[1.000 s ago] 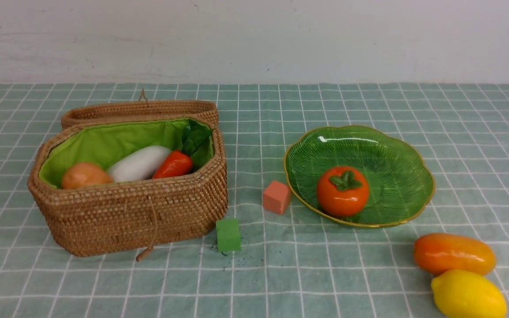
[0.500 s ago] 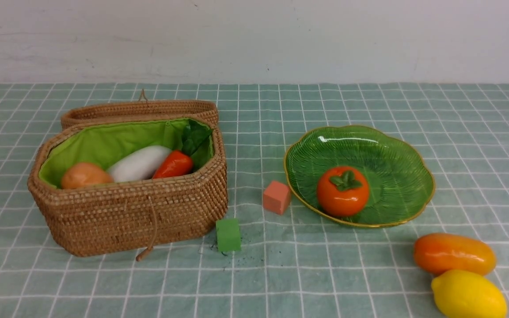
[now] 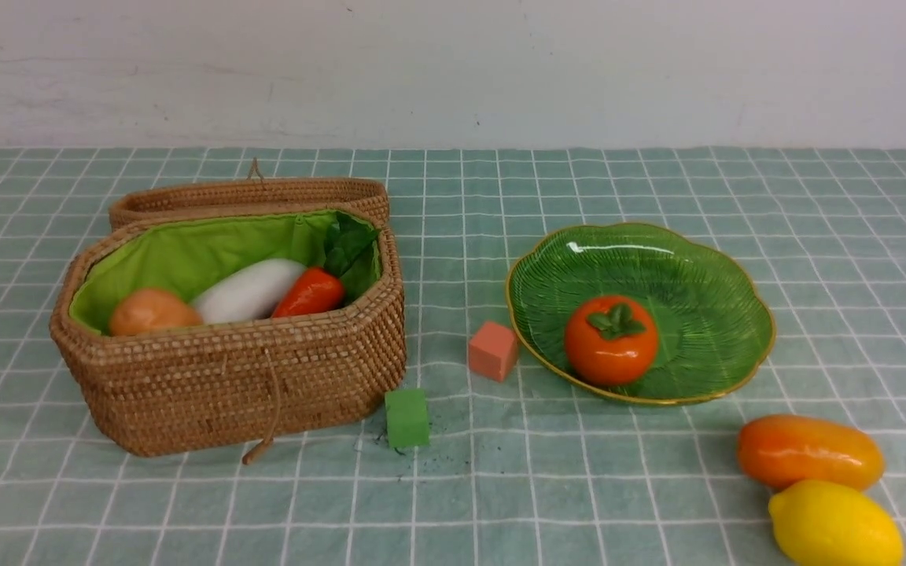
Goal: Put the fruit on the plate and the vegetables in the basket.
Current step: Use the right arm to grab a lemon and put it into the right plate
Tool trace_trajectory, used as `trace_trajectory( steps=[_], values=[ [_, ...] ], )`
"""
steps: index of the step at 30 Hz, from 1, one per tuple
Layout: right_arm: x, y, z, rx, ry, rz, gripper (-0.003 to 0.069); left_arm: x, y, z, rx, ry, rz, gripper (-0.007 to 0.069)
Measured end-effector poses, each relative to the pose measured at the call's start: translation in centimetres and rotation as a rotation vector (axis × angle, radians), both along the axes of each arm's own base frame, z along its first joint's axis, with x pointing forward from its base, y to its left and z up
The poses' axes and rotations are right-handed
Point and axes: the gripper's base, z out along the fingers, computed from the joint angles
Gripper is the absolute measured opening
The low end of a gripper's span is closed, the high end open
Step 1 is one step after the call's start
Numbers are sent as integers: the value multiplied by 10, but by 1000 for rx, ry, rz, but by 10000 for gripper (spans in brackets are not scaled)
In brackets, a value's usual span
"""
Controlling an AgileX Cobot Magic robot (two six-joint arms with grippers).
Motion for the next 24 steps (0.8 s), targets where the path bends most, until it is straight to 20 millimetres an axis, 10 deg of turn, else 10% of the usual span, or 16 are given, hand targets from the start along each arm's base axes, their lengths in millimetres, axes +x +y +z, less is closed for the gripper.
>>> trace_trajectory(
  steps=[9, 24],
  values=[
    [1, 0, 1, -11, -17, 6, 242, 0, 0, 0, 0, -1, 0, 24],
    [-1, 0, 58, 424, -678, 8, 242, 0, 0, 0, 0, 2, 0, 31]
  ],
)
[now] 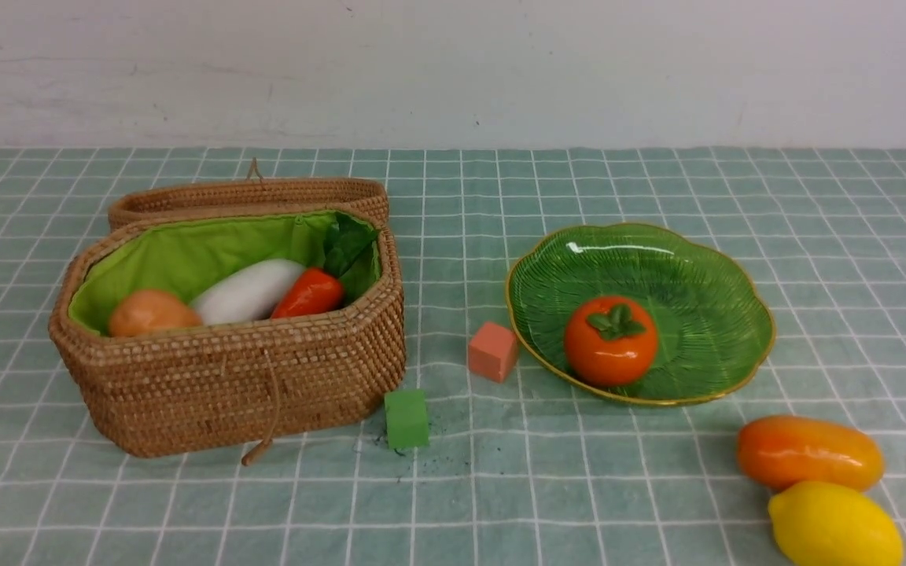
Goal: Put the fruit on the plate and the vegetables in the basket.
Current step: Use the right arm to grab a lemon and put it into the right plate
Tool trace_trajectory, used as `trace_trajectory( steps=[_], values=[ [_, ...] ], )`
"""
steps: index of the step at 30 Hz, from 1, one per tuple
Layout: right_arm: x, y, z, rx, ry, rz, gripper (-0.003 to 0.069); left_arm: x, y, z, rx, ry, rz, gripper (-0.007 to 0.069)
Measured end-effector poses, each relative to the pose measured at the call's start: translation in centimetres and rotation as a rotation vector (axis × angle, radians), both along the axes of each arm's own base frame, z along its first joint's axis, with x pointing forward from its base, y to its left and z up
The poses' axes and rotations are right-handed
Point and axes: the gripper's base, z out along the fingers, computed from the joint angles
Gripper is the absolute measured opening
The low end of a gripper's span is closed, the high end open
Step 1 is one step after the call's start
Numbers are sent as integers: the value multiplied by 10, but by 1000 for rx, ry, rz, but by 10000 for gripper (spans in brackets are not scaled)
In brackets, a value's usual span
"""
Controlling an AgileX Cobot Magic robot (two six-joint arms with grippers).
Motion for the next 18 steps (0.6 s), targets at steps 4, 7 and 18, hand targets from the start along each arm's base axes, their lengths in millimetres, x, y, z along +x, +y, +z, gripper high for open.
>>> trace_trajectory(
  steps=[4, 7, 18],
  values=[
    [-8, 2, 39, 36, 1, 36, 242, 0, 0, 0, 0, 0, 0, 31],
    [-9, 4, 67, 39, 42, 51, 242, 0, 0, 0, 0, 0, 0, 31],
    [55, 3, 130, -207, 776, 73, 242, 0, 0, 0, 0, 0, 0, 39]
  ],
)
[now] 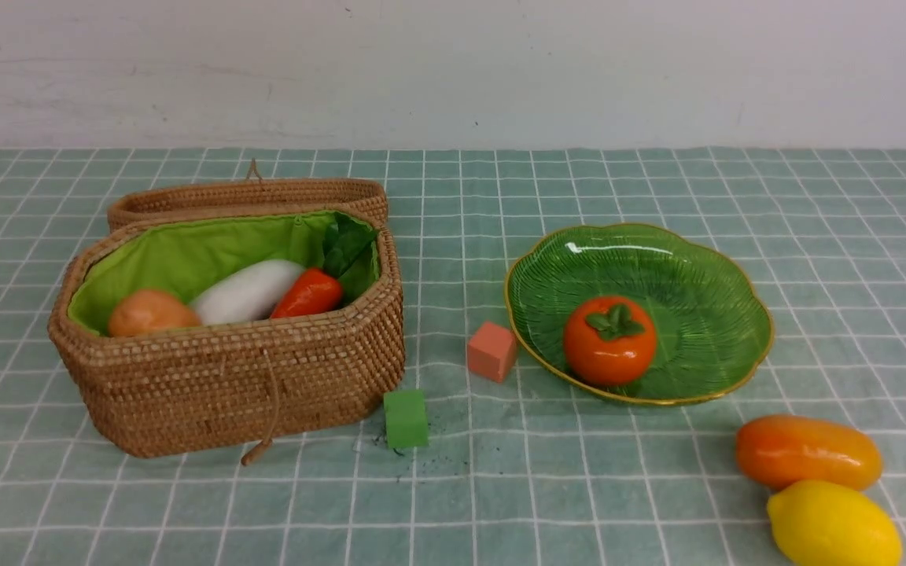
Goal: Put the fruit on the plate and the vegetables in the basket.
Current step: Use the right arm to grab a lemon and put it into the right plate
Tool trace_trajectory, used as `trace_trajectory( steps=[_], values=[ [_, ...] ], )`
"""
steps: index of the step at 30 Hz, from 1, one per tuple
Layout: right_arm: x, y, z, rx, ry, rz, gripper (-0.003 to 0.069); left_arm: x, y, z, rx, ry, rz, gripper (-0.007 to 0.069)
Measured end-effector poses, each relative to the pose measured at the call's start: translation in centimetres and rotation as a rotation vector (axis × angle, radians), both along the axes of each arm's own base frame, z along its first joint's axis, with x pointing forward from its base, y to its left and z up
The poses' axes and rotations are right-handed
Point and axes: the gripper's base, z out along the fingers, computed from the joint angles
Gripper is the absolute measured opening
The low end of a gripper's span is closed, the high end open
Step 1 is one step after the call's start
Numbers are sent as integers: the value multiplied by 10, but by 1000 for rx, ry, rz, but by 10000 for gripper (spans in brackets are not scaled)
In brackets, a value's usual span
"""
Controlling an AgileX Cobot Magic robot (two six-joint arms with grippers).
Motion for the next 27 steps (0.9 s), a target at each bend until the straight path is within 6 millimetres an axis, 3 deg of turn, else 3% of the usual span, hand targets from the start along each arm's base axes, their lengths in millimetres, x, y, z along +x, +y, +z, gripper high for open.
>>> trace_trajectory(
  steps=[3, 9, 13, 16, 22, 24, 27],
  values=[
    [20, 12, -18, 42, 174, 98, 242, 0, 0, 0, 1, 0, 0, 47],
    [40, 42, -50, 105, 489, 271, 242, 0, 0, 0, 1, 0, 0, 56],
    [60, 60, -75, 67, 665, 365, 271, 0, 0, 0, 3, 0, 0, 58],
    [72, 66, -91, -6, 739, 435, 333, 0, 0, 0, 3, 0, 0, 59],
    [96, 70, -124, -206, 865, 582, 625, 0, 0, 0, 4, 0, 0, 62],
    [104, 70, -130, -310, 864, 640, 668, 0, 0, 0, 4, 0, 0, 66],
    [119, 69, -137, -466, 823, 694, 672, 0, 0, 0, 6, 0, 0, 71]
  ],
)
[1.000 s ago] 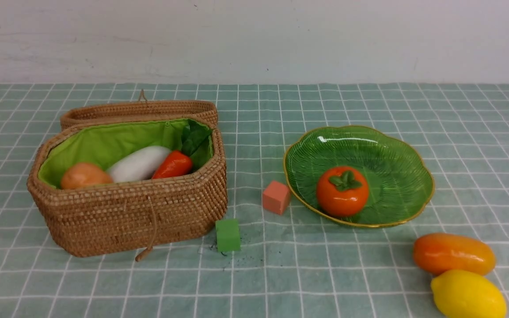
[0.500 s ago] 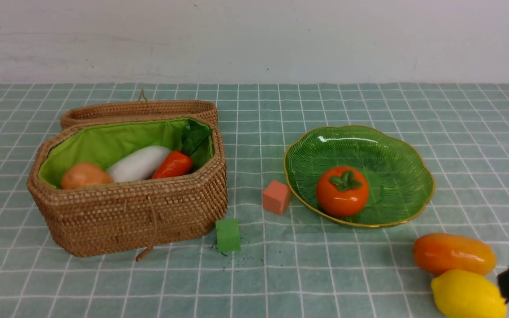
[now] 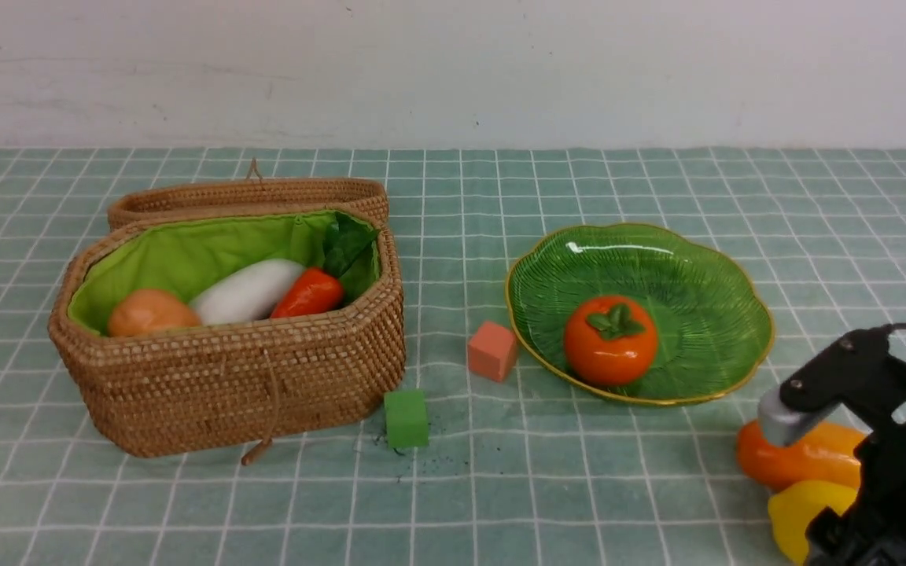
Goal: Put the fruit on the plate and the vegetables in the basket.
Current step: Use the right arm to grab a lemon and put it into the right plate
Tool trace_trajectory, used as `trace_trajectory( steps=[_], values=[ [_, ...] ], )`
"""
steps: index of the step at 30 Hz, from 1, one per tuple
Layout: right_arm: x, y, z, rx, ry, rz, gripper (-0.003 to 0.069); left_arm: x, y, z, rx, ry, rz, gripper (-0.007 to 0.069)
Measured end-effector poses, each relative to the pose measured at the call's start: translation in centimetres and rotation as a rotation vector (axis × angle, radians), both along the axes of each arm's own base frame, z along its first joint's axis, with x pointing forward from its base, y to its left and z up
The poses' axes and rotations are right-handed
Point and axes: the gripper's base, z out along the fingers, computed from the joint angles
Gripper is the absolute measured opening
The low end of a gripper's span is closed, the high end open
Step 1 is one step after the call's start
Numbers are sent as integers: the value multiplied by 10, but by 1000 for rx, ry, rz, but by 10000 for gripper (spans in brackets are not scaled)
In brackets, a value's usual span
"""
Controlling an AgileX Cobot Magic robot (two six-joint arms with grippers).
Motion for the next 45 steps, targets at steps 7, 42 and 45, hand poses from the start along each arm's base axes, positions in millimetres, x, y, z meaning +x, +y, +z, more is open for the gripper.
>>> trace_trajectory(
  steps=[7, 42, 45],
  values=[
    [22, -2, -23, -124, -37, 110, 652, 0, 0, 0, 1, 0, 0, 76],
    [152, 53, 40, 342, -644, -74, 593, 0, 0, 0, 1, 0, 0, 109],
    [167, 52, 8, 335, -610, -130, 593, 0, 0, 0, 1, 0, 0, 112]
  ],
)
